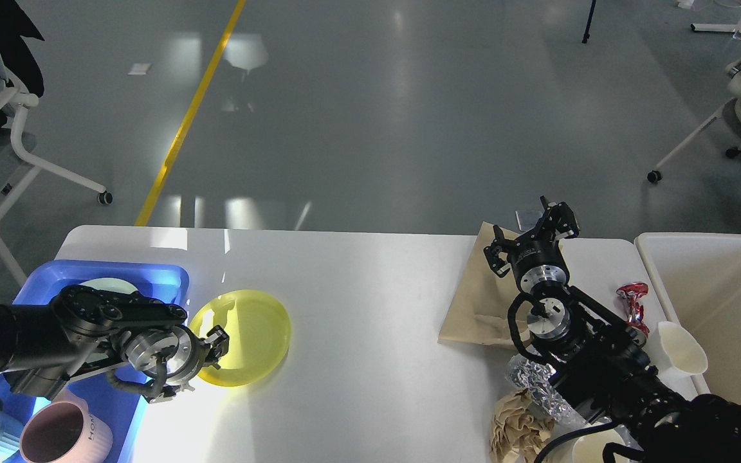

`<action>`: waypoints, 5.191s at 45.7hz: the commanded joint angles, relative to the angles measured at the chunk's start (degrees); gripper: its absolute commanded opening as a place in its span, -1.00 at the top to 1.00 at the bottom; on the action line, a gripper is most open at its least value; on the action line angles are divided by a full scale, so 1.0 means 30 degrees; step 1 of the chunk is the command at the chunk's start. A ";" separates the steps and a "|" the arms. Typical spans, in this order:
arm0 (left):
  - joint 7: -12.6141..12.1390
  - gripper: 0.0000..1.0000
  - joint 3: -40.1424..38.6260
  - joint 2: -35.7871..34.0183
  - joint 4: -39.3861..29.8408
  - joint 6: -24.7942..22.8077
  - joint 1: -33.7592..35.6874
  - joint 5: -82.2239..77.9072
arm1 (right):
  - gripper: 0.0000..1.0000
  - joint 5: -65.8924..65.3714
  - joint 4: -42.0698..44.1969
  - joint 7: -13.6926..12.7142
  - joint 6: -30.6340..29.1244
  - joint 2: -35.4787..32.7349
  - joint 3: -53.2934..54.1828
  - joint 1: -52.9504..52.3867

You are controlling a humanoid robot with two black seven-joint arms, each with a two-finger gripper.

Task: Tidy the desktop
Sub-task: 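Move the left gripper to the yellow plate and grasp its rim, then lift the yellow plate and stack it onto the pale green plate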

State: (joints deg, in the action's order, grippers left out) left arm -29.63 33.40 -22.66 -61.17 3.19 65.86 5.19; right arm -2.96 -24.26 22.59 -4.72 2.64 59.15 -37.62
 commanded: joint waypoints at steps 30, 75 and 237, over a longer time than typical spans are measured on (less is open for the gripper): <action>0.0032 0.60 0.0089 0.0082 -0.0001 -0.0008 -0.0214 -0.0031 | -1.00 -0.0011 -0.0001 0.0000 -0.0009 0.0000 -0.0001 0.0000; -0.0553 1.00 0.0088 -0.0415 -0.0382 -0.1703 0.0722 -0.0266 | -1.00 -0.0011 -0.0001 0.0000 -0.0009 0.0000 -0.0001 0.0000; -0.4450 0.87 -0.3105 -0.7447 -0.2492 0.7053 -0.0741 -0.5158 | -1.00 -0.0011 -0.0001 0.0000 -0.0010 0.0000 -0.0001 0.0000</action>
State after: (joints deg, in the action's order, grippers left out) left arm -42.99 24.07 -45.01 -69.41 24.33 63.85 -10.28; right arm -2.96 -24.26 22.59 -4.73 2.64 59.15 -37.62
